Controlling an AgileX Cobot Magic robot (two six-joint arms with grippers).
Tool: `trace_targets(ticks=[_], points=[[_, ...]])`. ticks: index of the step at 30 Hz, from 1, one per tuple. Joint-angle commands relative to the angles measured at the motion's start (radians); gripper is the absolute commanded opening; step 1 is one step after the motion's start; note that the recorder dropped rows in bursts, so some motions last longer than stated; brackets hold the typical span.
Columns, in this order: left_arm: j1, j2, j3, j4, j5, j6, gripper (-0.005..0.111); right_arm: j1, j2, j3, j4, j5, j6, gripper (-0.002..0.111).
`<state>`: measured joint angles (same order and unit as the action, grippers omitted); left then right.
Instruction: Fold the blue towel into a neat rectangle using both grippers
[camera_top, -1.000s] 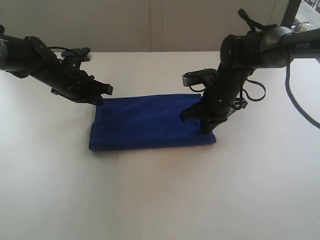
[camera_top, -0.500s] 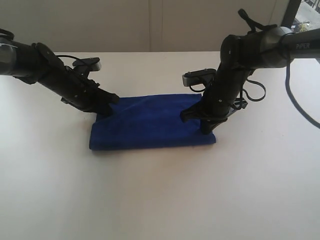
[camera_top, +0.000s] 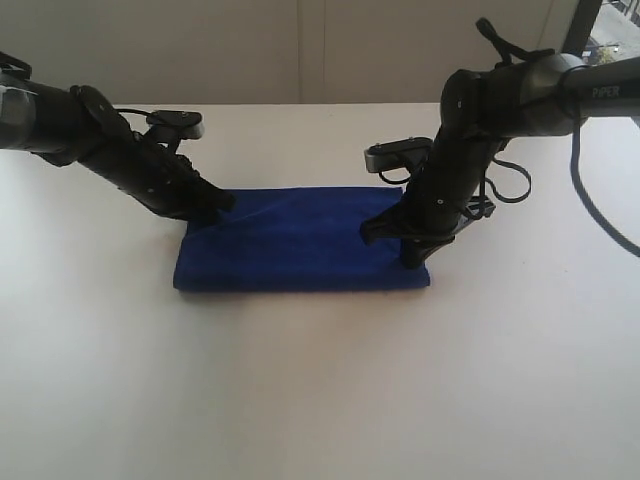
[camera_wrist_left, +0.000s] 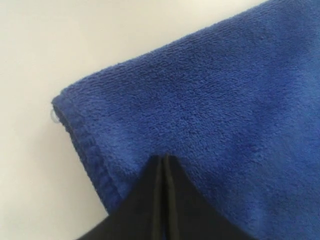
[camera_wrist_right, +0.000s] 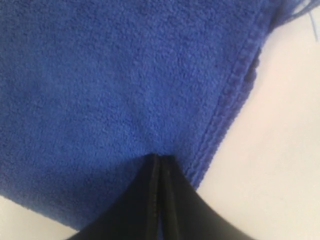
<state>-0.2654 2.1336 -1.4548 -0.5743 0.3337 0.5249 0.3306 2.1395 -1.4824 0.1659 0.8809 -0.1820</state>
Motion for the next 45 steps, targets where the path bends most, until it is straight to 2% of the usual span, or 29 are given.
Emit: trace_targets(ticks=[1,5,16,21,22,28,34,42,45], points=[[0.021,0.023,0.012,0.066,0.029,-0.001,0.0,-0.005,0.032,0.018,-0.027,0.005,0.003,0.0],[0.021,0.017,0.01,0.066,0.045,-0.001,0.0,-0.005,0.032,0.018,-0.027,-0.016,0.005,0.0],[0.021,-0.158,0.01,0.051,0.102,-0.001,0.0,-0.005,-0.075,0.018,-0.027,-0.115,0.082,0.0],[0.021,-0.224,0.017,0.03,0.325,-0.043,0.0,-0.005,-0.141,0.018,-0.027,-0.016,0.093,0.0],[0.021,-0.224,0.033,0.03,0.335,-0.088,0.0,-0.005,-0.141,0.03,-0.027,-0.015,0.093,0.0],[-0.003,-0.224,0.163,-0.006,0.255,-0.137,0.0,-0.001,-0.141,0.138,0.046,-0.178,0.089,0.0],[-0.036,-0.222,0.173,-0.059,0.196,-0.137,0.0,-0.001,-0.141,0.141,0.09,-0.204,0.089,0.0],[-0.039,-0.139,0.178,-0.045,0.196,-0.137,0.0,-0.001,-0.09,0.146,0.092,-0.205,0.075,0.0],[-0.039,-0.118,0.178,0.015,0.211,-0.137,0.0,-0.001,-0.076,0.146,0.088,-0.17,0.075,0.0]])
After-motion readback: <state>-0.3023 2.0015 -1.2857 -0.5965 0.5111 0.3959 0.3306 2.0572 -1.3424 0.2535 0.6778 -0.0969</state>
